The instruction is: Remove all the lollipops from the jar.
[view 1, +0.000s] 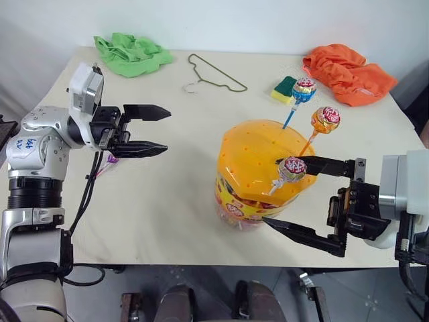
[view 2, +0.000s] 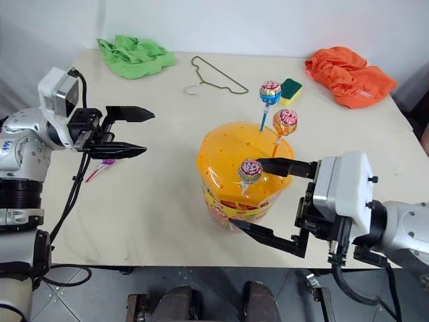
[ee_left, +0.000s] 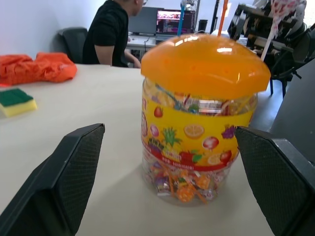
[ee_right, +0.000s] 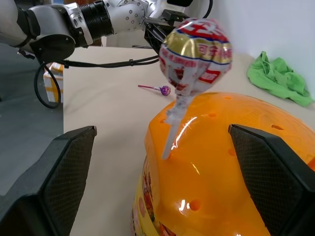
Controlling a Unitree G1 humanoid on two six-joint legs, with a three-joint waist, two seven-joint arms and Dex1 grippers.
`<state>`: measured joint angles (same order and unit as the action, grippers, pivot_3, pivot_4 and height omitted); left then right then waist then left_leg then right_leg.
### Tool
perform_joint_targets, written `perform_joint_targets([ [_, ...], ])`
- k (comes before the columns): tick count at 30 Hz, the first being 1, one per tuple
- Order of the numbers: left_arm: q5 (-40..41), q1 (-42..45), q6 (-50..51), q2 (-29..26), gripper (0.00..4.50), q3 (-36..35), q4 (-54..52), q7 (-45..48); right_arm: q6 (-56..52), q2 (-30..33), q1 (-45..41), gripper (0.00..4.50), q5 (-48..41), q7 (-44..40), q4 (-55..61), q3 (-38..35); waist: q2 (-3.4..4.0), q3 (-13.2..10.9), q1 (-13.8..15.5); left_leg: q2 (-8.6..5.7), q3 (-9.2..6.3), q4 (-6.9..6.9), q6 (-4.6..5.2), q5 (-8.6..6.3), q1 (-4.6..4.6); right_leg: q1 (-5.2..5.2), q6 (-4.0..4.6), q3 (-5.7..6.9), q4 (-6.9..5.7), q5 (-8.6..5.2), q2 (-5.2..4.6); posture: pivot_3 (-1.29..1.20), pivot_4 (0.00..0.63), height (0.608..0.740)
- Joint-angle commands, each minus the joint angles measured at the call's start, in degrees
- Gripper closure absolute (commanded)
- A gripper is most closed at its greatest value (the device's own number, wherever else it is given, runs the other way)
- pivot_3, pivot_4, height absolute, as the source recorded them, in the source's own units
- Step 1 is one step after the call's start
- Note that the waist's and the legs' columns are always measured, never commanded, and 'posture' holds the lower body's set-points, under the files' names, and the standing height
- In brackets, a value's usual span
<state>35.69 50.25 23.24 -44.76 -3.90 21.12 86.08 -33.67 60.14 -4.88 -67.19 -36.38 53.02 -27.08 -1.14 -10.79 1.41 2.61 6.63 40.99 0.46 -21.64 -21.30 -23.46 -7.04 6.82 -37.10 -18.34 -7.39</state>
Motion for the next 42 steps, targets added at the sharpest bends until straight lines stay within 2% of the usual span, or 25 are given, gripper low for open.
perform_joint_targets([
  [1,1.4,-0.7,-0.5,-0.9,0.0,-1.4,-2.6,5.1,0.1,1.3,-1.5,0.39,2.7,-1.3,-1.1,2.9,-0.01,0.0,0.0,0.0,0.01,0.01,0.0,0.0,0.0,0.0,0.0,-0.01,0.0,0.0,0.0,0.0,0.15,0.74],
  [3,1.8,-1.0,-0.4,-0.7,0.0,-1.7,-3.2,4.9,0.5,1.0,-2.7,0.87,3.6,-1.7,-1.7,3.7,-0.01,0.0,0.0,0.0,0.01,0.01,0.0,0.0,0.0,0.0,0.0,-0.01,0.0,0.0,0.0,0.0,0.15,0.74],
  [12,3.7,-1.7,-0.3,-0.1,0.0,-2.5,-4.3,5.2,2.6,-0.1,-5.8,4.06,6.0,-4.9,-4.1,6.1,-0.01,0.0,0.0,0.01,0.01,0.01,0.0,0.0,0.0,0.0,0.0,-0.01,0.0,0.0,0.0,0.0,0.15,0.74],
  [14,4.0,-2.0,-0.3,-0.2,0.0,-2.5,-4.4,5.4,3.7,-0.6,-6.1,4.49,6.5,-6.2,-4.8,6.1,-0.01,0.0,0.0,0.01,0.01,0.01,0.0,0.0,0.0,0.0,0.0,-0.01,0.0,0.0,0.0,0.0,0.15,0.74],
  [20,6.1,-1.7,-0.4,0.6,0.0,-3.2,-3.8,6.2,7.2,-3.6,-11.1,4.49,5.3,-9.3,-7.5,5.4,-0.01,0.0,0.0,0.01,0.02,0.01,0.0,0.0,-0.01,-0.01,-0.01,-0.01,0.0,0.0,-0.01,0.0,0.15,0.74],
  [25,6.7,-1.0,-1.0,1.1,0.0,-2.4,-2.6,6.4,7.0,-3.0,-13.2,4.49,1.3,-10.6,-8.6,1.3,-0.01,0.0,0.1,0.0,0.0,0.0,0.0,0.0,-0.01,0.0,-0.01,0.03,0.01,0.0,-0.01,0.0,0.15,0.74],
  [30,6.8,0.5,-2.1,1.6,0.0,-0.8,-0.4,6.4,4.4,-0.4,-8.0,4.49,-4.1,-13.2,-8.5,-11.5,-0.02,0.0,0.1,-0.01,-0.05,0.01,0.04,-0.03,-0.08,0.01,-0.02,0.08,0.05,0.01,-0.03,0.0,0.15,0.74],
  [33,6.4,3.3,-4.1,2.7,0.0,1.5,3.4,6.4,0.0,2.2,-3.4,4.49,-7.9,-12.3,-6.5,-23.6,-0.02,0.0,0.4,-0.01,-0.05,0.01,0.04,-0.03,-0.09,0.0,-0.02,0.08,0.06,0.01,-0.03,0.0,0.15,0.74],
  [37,7.2,5.6,-6.4,3.8,0.0,4.3,6.5,6.4,-4.1,2.6,3.3,4.49,-10.0,-12.7,-4.6,-33.6,-0.05,0.0,0.4,-0.02,-0.06,0.03,0.05,-0.03,-0.11,0.01,-0.05,0.08,0.08,0.03,-0.03,0.0,0.15,0.74],
  [39,8.6,6.6,-7.3,4.6,0.0,5.7,7.2,6.4,-6.0,1.5,8.2,4.49,-5.5,-13.3,-5.2,-38.5,-0.05,0.0,0.3,-0.02,-0.06,0.04,0.05,-0.03,-0.11,0.02,-0.06,0.07,0.08,0.03,-0.03,0.0,0.15,0.74],
  [42,10.7,6.7,-8.0,4.6,0.0,7.0,7.1,6.4,-7.6,-0.1,14.9,4.49,1.7,-13.6,-7.0,-42.2,-0.05,0.0,0.3,-0.03,-0.05,0.04,0.06,-0.04,-0.11,0.03,-0.07,0.05,0.08,0.04,-0.03,0.0,0.15,0.74],
])
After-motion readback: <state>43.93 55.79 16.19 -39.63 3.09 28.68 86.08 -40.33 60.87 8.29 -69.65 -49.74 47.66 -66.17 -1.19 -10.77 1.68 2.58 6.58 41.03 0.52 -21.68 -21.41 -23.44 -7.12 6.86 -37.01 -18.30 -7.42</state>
